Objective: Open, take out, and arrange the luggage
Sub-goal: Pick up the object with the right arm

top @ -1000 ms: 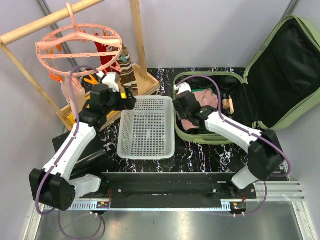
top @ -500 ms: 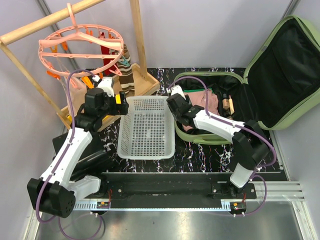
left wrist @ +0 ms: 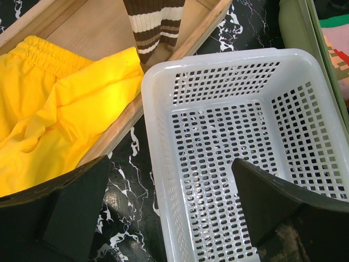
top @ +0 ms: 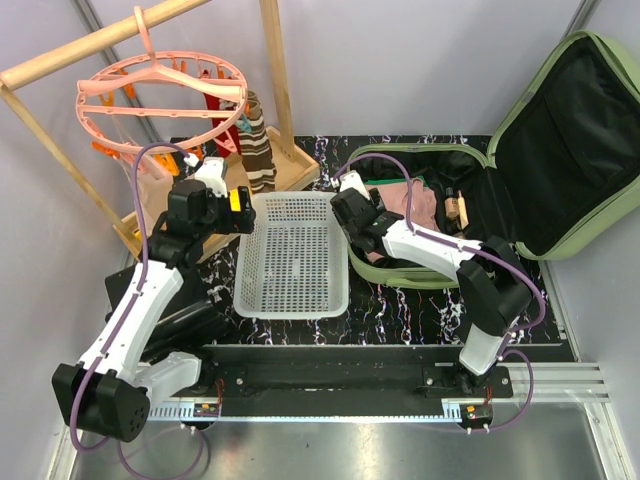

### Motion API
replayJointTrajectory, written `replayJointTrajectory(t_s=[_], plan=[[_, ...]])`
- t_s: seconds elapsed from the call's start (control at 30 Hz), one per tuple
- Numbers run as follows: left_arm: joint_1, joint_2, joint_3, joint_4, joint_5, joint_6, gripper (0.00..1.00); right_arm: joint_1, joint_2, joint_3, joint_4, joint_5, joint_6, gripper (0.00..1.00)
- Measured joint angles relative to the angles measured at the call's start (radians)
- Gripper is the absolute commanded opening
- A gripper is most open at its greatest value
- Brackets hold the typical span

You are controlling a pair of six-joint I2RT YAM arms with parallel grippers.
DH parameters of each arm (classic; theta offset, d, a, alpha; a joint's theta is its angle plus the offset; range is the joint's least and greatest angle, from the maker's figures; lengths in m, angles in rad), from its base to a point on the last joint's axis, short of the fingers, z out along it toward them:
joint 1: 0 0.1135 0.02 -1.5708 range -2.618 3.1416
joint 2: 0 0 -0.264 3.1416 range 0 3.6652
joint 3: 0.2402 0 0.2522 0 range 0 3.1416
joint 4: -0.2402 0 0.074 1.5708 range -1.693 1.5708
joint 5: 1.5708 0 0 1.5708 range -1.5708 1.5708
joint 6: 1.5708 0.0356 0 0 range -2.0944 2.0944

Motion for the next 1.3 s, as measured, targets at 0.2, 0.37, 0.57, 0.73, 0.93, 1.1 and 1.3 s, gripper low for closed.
replayJointTrajectory(t_s=[0.2,0.37,0.57,0.73,0.93,1.1,1.3], plan=[[0.000,-0.014,-0.001,-0.002,-0.001,0.001,0.99,0.003,0.000,0.000,0.005,0.002,-0.010,0.75],[0.000,-0.019,-0.001,-0.005,-0.002,0.000,0.99,0.006,-0.003,-0.011,0.022,0.003,-0.016,0.70],[0.000,-0.019,-0.001,-0.005,-0.002,0.000,0.99,0.010,-0.008,-0.039,0.060,0.005,-0.011,0.69],[0.000,-0.019,-0.002,-0.005,-0.002,0.000,0.99,0.010,-0.007,-0.066,0.058,0.006,-0.003,0.71],[0.000,-0.019,-0.011,-0.005,-0.002,-0.001,0.99,0.010,-0.006,-0.066,0.056,0.019,0.002,0.76],[0.000,-0.019,-0.014,-0.005,-0.001,-0.004,0.99,0.010,-0.001,-0.061,0.053,0.023,-0.006,0.69],[0.000,-0.019,-0.014,-0.005,-0.002,-0.007,0.99,0.014,0.035,-0.051,0.048,0.031,-0.005,0.49]])
